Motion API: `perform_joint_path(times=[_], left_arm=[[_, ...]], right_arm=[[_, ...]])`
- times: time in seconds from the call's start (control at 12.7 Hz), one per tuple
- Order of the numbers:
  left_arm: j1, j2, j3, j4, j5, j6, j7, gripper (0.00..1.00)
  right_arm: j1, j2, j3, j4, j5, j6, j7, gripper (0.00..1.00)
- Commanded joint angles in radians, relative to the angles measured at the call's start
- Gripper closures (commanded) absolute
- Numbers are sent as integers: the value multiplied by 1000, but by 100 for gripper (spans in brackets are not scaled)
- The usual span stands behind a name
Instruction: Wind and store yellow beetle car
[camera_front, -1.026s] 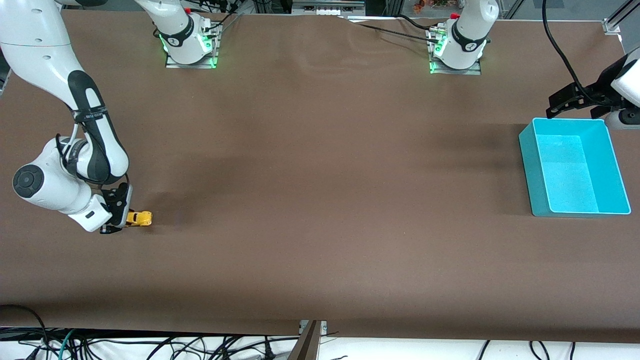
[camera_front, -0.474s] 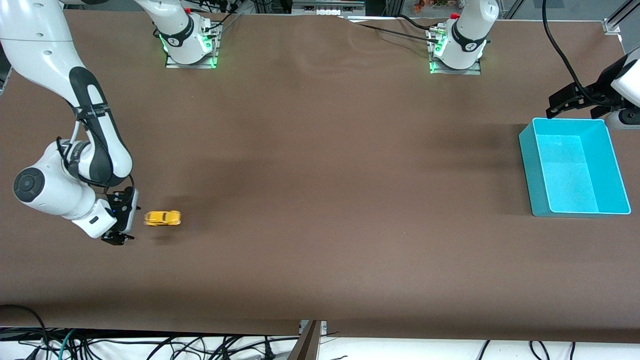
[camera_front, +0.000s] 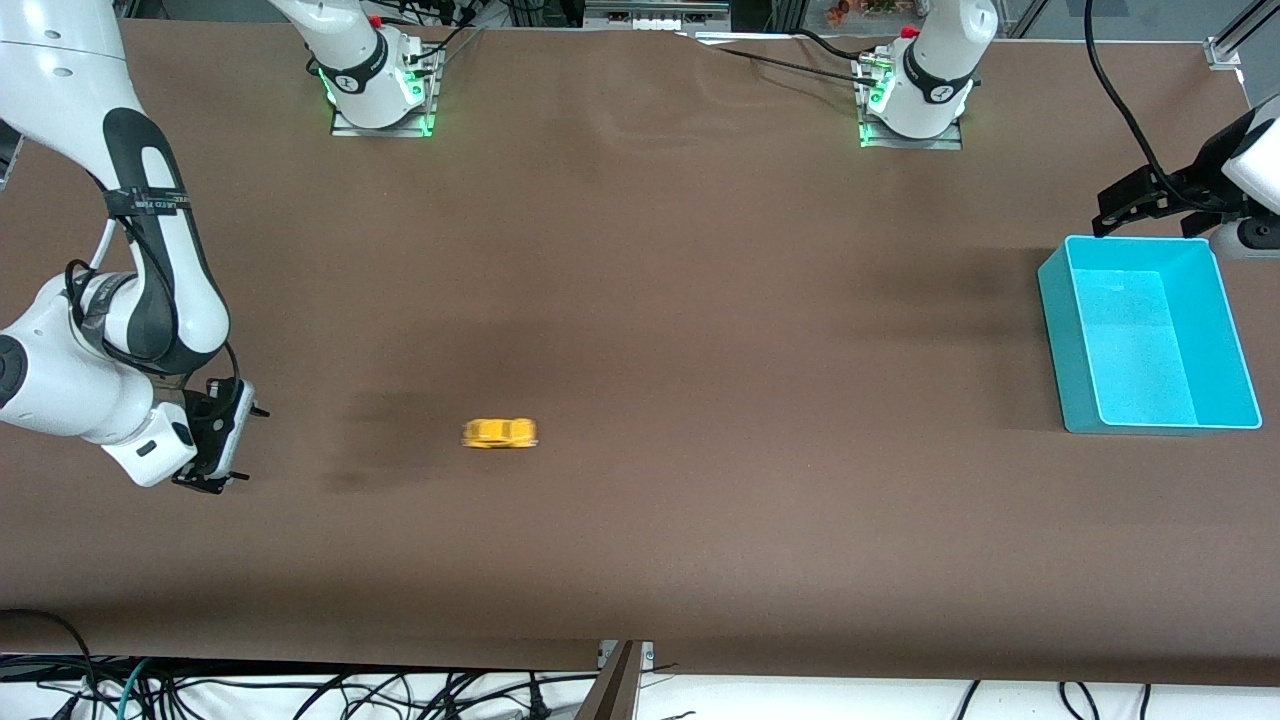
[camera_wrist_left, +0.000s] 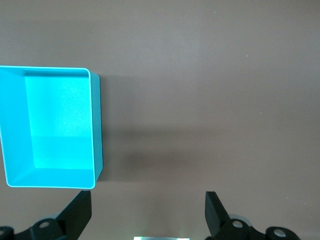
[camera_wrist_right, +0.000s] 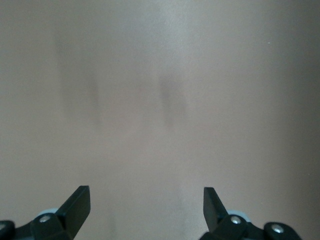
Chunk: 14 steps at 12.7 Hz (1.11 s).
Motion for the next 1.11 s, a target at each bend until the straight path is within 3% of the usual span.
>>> perform_joint_path(times=[0.0, 0.24, 0.63, 1.03], left_arm=[[-9, 10, 9, 21, -7, -1, -10, 0], [-9, 10, 9, 21, -7, -1, -10, 0], [-10, 10, 9, 21, -7, -1, -10, 0], [-12, 10, 9, 21, -7, -1, -10, 0]], right_arm=[[-2, -38, 9, 7, 15, -40, 63, 0], [1, -91, 9, 18, 12, -100, 174, 0], [2, -168, 9, 145, 12, -376, 497, 0], [2, -265, 7, 156, 1, -520, 849, 0]])
